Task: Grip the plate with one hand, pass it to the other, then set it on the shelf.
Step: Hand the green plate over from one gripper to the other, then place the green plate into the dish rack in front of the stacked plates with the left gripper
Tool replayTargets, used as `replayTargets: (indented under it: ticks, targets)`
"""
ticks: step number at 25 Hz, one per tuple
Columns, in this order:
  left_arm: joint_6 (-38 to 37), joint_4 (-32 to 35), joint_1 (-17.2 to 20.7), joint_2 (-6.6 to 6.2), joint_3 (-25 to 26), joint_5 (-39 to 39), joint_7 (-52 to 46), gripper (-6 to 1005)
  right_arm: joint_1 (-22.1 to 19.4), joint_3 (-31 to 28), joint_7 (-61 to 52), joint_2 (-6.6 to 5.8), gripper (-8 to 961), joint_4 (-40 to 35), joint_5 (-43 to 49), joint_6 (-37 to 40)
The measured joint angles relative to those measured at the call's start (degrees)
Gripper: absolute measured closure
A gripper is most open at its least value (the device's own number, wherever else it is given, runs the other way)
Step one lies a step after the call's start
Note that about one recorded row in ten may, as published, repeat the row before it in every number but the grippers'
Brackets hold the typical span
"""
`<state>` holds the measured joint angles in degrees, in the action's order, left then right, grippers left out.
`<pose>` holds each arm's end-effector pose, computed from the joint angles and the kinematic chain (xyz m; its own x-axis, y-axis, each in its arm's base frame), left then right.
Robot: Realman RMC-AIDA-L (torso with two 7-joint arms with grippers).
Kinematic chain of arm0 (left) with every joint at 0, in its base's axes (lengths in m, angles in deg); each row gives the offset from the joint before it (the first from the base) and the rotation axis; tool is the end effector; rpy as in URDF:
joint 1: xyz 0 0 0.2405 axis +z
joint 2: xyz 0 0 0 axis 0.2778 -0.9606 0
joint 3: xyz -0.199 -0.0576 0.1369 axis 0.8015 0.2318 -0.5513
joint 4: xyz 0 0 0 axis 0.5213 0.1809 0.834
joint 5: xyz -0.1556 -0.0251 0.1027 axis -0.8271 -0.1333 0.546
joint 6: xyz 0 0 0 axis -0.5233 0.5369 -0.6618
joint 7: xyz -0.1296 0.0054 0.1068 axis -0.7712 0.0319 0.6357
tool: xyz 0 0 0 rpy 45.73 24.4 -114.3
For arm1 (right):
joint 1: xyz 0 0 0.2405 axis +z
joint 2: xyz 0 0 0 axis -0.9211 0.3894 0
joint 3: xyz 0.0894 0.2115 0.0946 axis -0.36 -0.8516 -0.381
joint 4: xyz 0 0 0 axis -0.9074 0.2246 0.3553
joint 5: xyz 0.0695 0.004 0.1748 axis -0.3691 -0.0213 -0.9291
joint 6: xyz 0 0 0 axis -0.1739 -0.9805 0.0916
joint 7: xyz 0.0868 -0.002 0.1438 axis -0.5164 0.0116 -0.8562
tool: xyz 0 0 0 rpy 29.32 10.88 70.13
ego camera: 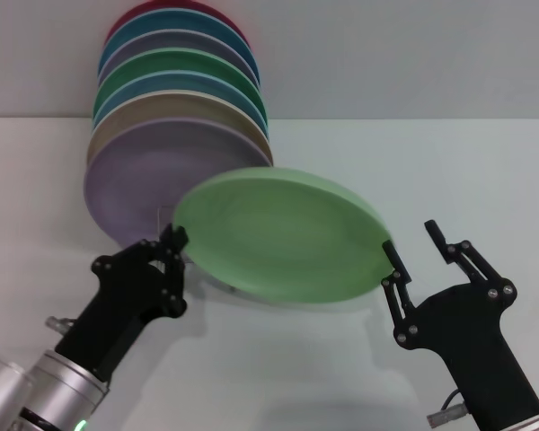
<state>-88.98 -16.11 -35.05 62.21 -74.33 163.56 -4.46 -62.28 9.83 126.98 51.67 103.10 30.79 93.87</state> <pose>-0.2402 0.2688 -0.0702 0.6215 -0.0618 0.7810 0.6480 -0.5198 -0.5568 0.2018 0.2042 -0.0684 0.8553 0.3604 -0.3722 -0.3160 -0.2063 -0.9261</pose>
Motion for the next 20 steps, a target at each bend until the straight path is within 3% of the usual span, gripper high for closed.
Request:
replayTargets:
  ticks: [4,12,20]
  targets:
    - [-0.7,0.0,0.6,-0.13,1.5,0.1,0.0,975,0.1,0.0,-1.6,-0.01,612,-0.7,0.0,0.4]
    - [-5.9,-0.2,3.8,-0.43,4.1,0.0,-0.8,974,0.6,0.0,-4.9,-0.01,532,-2.8,0.2,0.0]
    - [-12.0,0.3,5.3,-0.74,7.4,0.2,-5.8,973,1.8,0.0,-6.5,0.09,532,-5.4,0.1,-2.1]
